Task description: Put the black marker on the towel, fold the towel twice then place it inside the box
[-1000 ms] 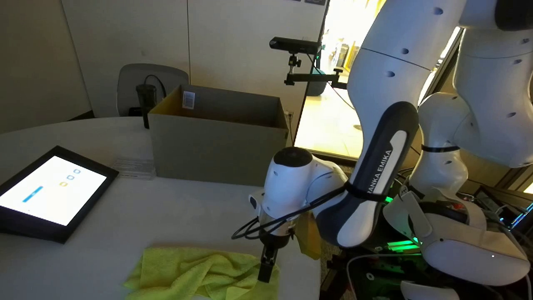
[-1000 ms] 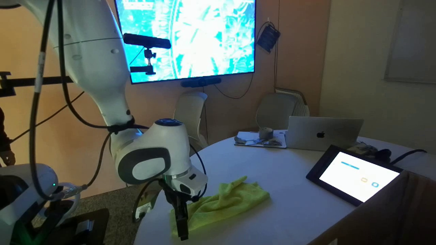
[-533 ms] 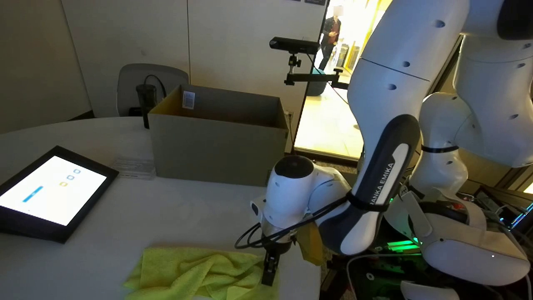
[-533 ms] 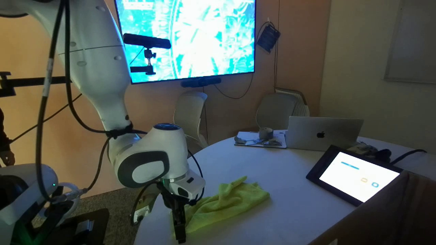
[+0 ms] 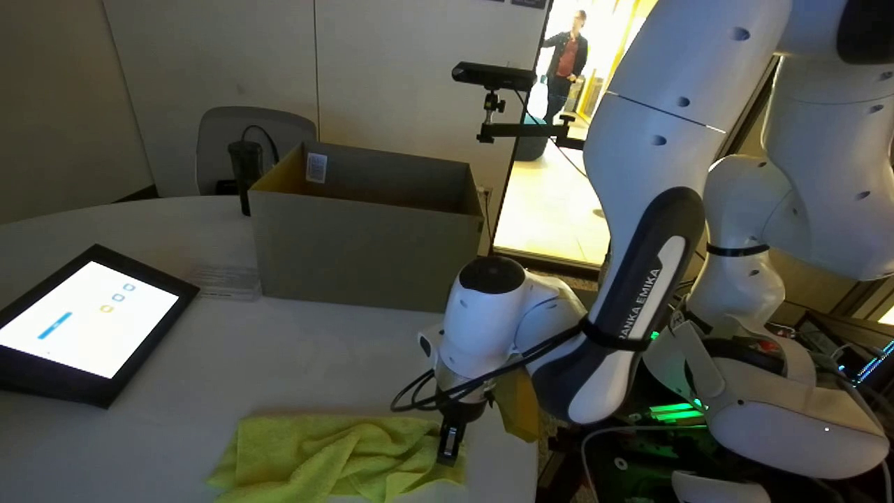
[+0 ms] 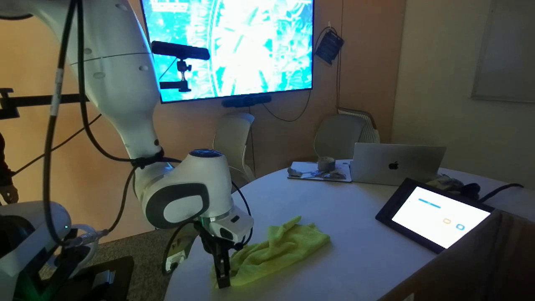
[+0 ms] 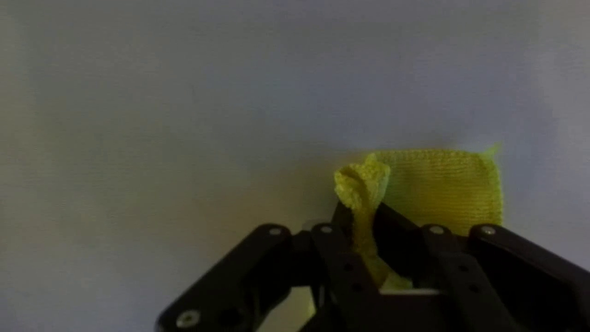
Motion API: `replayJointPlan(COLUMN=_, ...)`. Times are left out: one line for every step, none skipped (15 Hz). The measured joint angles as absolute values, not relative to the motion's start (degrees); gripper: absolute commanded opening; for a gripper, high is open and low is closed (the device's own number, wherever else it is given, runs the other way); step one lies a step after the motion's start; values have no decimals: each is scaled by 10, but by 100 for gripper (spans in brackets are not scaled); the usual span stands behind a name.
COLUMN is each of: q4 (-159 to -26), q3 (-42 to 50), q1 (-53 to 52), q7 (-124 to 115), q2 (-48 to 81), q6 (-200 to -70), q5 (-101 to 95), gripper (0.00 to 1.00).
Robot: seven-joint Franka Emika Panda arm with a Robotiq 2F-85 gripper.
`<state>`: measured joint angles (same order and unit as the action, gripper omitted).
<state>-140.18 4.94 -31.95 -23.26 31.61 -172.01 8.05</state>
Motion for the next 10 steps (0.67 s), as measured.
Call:
replayJointPlan(q4=-1402, q3=49, q1=-320, q7=-233, q2=316, q6=-1720, q5=80, gripper=9)
replayJointPlan(q4=-1401, q3=49, q1=-320, q7=-233, q2=315, q6=-1720, q5=80, gripper=9)
replayJointPlan(q4=-1402, q3=49, q1=-320, q7=-233, q2=314, q6=-1720, q5=80, gripper=9)
replayJointPlan(q4=-1402, q3=49, q1=-319, q7=-233, q2=311, q6=-1720, q5=80, gripper=9)
replayJointPlan(q4=-1402, q3=49, q1=-319, q7=-232, q2=306, q6=-1720, q5=80, gripper=9)
replayJointPlan(q4=-1404, q3=49, q1=-319, q7=-232, q2=299, q6=-1720, q5=80, gripper=9)
replayJointPlan(q4=-1405, q3=49, q1=-319, q7=-232, q2=292, q6=-1720, q5=80, gripper=9)
replayJointPlan(q4=-1406, q3=49, q1=-319, q7=-232, q2=283, q6=-1721, q5=79, gripper=9)
replayJointPlan(q4=-1407, q3=50, q1=-319, q7=-232, q2=274, q6=-1722, q5=77, gripper=9)
replayJointPlan(q4=-1408, q3=50, q1=-319, q7=-232, q2=265, q6=-1723, q5=74, gripper=9)
